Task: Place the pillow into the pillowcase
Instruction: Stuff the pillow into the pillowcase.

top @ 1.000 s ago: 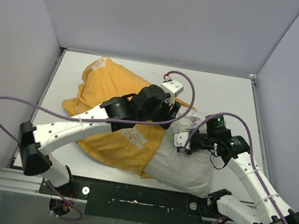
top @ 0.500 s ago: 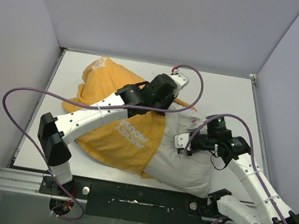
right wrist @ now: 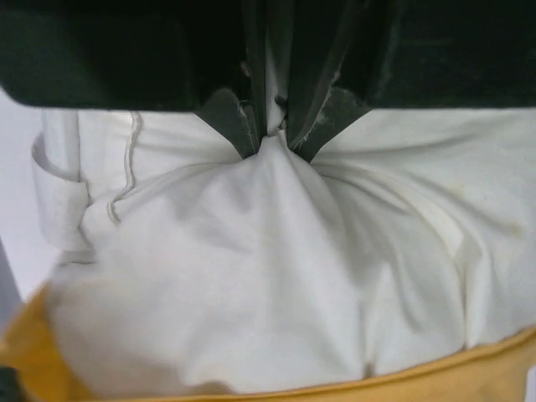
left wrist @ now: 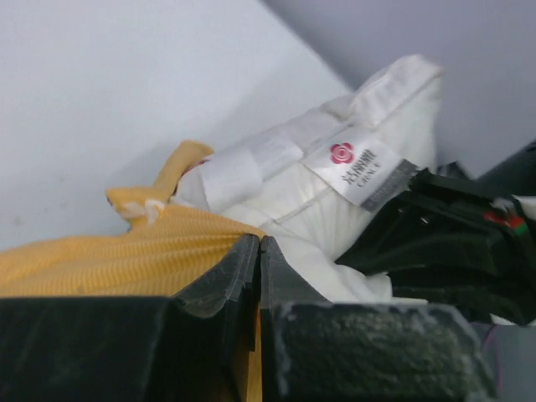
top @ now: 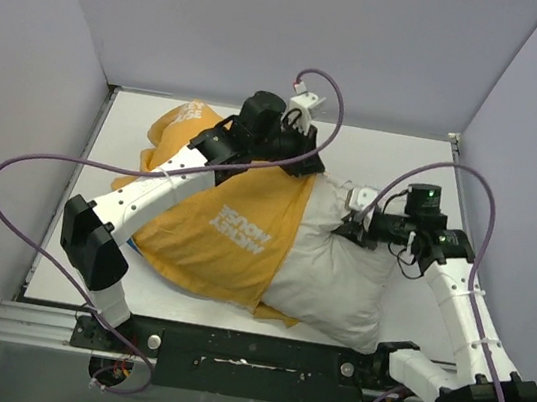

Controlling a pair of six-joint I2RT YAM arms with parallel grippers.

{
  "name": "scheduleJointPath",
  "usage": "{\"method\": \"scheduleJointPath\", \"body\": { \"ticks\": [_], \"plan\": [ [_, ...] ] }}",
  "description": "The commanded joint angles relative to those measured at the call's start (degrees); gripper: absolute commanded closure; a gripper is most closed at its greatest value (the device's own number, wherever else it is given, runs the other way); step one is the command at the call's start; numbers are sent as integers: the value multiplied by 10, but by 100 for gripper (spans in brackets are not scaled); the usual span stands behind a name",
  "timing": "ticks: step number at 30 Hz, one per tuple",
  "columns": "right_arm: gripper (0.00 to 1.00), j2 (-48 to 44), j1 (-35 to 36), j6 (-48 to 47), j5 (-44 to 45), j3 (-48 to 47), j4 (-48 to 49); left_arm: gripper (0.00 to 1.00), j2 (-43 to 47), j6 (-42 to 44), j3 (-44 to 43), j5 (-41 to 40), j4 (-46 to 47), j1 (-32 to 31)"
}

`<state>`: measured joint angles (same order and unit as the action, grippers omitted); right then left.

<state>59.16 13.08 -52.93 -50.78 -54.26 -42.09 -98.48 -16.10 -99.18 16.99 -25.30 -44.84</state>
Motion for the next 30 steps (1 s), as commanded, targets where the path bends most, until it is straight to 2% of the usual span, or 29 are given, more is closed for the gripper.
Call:
{"method": "scheduleJointPath", "body": {
  "ticks": [1, 5, 8, 11, 14, 17, 20, 22, 25, 28, 29, 30],
  "plan": [
    [100, 70, -50, 186, -111, -132, 127, 100, -6, -183, -99, 235, 299, 19],
    [100, 144, -46, 258, -97, -259, 216, 100, -69, -275, -229, 276, 383, 16],
    [100, 164, -46, 283, -96, -292, 255, 100, -66, -279, -249, 283, 398, 10],
    [100, 139, -23, 239, -122, -211, 257, 100, -8, -240, -143, 279, 422, 7],
    [99, 107, 23, 5, -111, -109, 100, 100, 77, -209, 78, 261, 489, 10],
    [91, 82, 37, -175, -71, -19, -38, 100, 161, -124, 244, 186, 477, 11],
    [85, 55, 44, -262, -62, 44, -124, 81, 243, -57, 340, 48, 420, 12],
    [82, 29, 58, -276, -54, 85, -130, 68, 283, -33, 371, -10, 389, 12],
    [75, -2, 78, -267, -53, 106, -129, 56, 308, -3, 382, -59, 322, 2],
    [74, 5, 80, -249, -72, 70, -159, 55, 310, 47, 392, -116, 255, -56],
    [74, 11, 80, -247, -79, 57, -173, 56, 309, 65, 402, -142, 244, -80],
    [72, 18, 80, -244, -86, 39, -189, 62, 307, 78, 414, -170, 235, -103]
  ]
}}
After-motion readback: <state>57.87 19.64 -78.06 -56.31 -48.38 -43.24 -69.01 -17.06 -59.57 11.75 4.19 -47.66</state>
